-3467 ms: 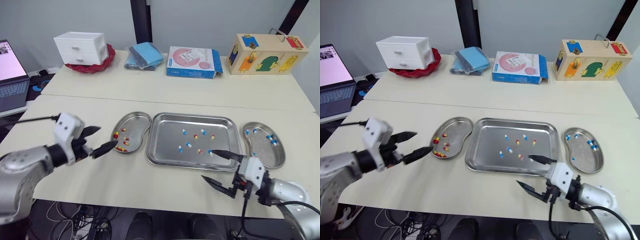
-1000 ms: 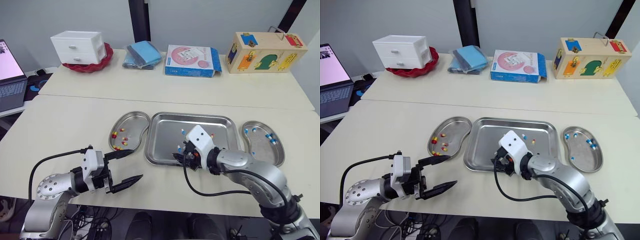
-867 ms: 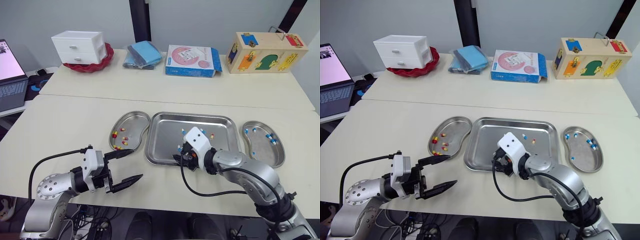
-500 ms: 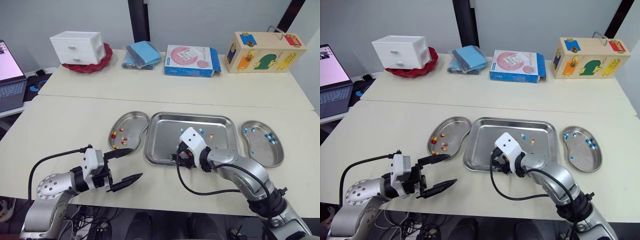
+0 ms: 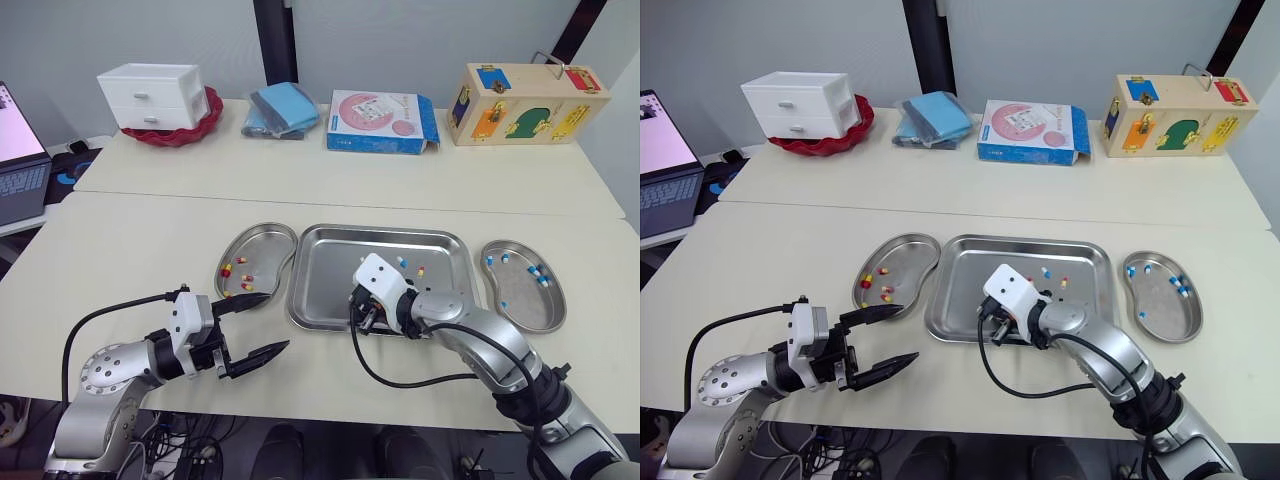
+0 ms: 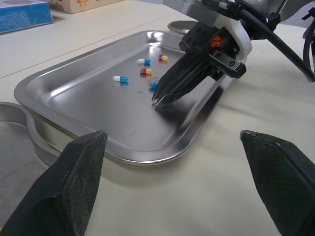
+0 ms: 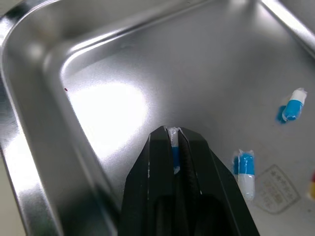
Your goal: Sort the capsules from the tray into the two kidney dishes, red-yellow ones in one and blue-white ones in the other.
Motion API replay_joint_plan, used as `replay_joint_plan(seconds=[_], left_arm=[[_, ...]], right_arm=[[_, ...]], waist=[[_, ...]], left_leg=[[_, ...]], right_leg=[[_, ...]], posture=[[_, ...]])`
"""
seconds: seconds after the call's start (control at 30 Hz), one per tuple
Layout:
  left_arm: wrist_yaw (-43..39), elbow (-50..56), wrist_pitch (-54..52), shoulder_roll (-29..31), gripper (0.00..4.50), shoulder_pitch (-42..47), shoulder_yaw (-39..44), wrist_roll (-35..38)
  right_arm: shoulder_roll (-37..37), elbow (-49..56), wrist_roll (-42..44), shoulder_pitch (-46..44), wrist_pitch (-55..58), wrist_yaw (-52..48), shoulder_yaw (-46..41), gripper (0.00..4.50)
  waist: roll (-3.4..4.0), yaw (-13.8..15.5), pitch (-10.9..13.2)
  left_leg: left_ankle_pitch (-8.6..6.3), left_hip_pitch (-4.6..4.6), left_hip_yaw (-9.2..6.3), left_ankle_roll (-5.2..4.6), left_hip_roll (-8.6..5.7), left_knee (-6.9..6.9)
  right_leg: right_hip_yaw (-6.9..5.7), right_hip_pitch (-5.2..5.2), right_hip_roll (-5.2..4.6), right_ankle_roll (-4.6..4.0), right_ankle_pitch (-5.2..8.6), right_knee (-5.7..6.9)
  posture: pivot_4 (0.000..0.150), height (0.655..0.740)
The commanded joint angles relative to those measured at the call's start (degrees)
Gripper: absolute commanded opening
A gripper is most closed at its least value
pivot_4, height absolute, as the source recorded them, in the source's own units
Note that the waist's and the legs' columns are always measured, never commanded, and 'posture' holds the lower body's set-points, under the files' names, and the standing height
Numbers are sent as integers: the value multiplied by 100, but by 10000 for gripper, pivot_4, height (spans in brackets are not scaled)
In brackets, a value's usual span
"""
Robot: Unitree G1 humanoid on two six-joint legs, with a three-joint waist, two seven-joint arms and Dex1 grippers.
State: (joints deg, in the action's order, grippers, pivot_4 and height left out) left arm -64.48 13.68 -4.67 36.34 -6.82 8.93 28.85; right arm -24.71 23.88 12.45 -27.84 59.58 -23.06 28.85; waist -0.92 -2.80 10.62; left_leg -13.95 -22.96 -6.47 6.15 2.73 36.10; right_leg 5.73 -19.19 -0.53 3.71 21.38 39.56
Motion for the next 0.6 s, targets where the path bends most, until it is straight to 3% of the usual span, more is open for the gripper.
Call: replay_joint_plan(seconds=[0.03, 0.2, 0.4, 0.6], left_arm=[[-199, 183, 60, 129, 45000, 86, -84, 60], [-567, 96, 217, 80, 45000, 204, -158, 224], [-795, 0, 485, -308, 45000, 339, -307, 423], [-871, -96, 595, -527, 45000, 369, -399, 437]], right_arm=[[-114, 662, 81, -77, -40, -168, -355, 80], [-478, 1611, 396, 459, 192, -307, -1190, 80], [-676, 2514, 839, 1608, 869, -298, -3476, 80], [-890, 2578, 1072, 2469, 746, -533, -5299, 80]], waist=[[2, 4, 3], [2, 30, 2], [4, 84, 3], [4, 90, 3]], left_leg=[[0, -1, 0, 0, 0, 0], [0, -5, 0, 0, 0, -2], [1, -6, 4, 0, -1, -1], [1, -3, 5, -1, -1, -2]], right_leg=[[0, -1, 0, 0, 0, 0], [-2, -2, -1, 0, 0, -4], [1, -1, -2, 0, 0, -7], [1, 5, -1, 0, 0, -9]], posture=[[1500, 7312], [1500, 7312], [1500, 7312], [1500, 7312]])
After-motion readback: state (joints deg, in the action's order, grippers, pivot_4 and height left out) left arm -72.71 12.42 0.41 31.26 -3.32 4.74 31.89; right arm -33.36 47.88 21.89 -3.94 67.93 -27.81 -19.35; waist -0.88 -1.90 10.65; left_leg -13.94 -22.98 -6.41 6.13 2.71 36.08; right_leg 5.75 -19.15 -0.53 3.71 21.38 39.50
